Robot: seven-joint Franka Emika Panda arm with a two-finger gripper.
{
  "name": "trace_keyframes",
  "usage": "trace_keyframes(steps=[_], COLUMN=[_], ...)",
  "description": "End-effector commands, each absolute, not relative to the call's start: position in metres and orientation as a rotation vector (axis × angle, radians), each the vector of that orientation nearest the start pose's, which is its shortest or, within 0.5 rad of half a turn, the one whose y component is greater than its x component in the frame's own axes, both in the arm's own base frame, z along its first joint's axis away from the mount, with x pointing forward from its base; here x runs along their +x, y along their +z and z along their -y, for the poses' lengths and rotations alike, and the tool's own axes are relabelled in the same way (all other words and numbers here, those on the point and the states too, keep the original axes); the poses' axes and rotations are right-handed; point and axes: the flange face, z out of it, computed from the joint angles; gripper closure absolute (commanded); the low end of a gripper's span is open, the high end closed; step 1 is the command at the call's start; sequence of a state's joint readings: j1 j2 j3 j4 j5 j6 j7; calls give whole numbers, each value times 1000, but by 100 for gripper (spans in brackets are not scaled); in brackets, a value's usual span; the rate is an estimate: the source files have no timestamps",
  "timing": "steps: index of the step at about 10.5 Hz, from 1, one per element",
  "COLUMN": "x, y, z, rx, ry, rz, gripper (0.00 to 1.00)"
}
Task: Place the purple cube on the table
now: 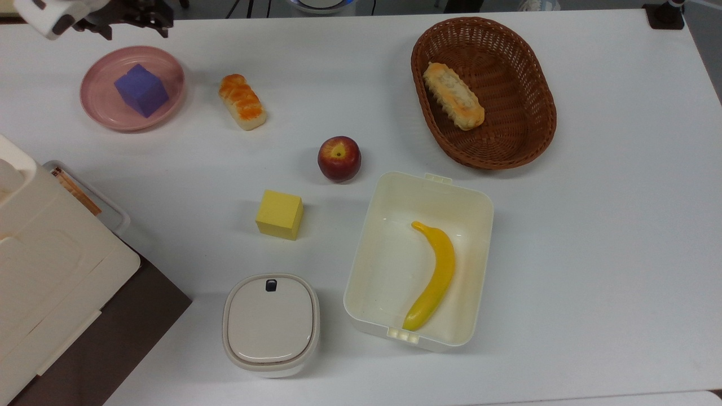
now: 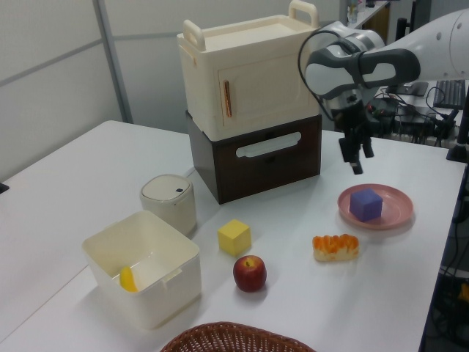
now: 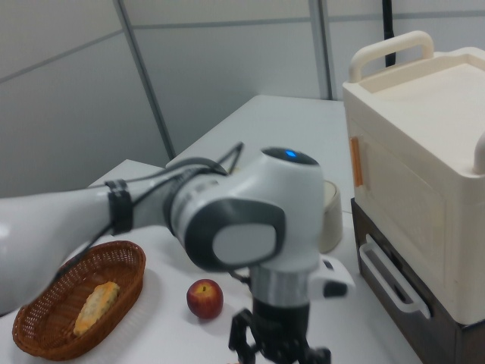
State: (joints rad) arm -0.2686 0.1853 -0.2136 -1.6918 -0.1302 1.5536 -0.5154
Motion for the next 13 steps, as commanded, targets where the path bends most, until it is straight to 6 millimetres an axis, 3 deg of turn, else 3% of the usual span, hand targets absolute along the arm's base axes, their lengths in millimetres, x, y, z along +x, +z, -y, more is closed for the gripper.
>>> trace_keyframes(steps=[1, 3, 4, 6, 13], x=[510, 519, 528, 532, 551], y=[426, 407, 388, 373, 317], z=[294, 302, 301, 301, 274], rx=[-3071, -3117, -3122, -3133, -3101], ry=[697, 735, 742, 791, 910], rz=[152, 194, 217, 254, 342], gripper=[0, 0, 0, 0, 0])
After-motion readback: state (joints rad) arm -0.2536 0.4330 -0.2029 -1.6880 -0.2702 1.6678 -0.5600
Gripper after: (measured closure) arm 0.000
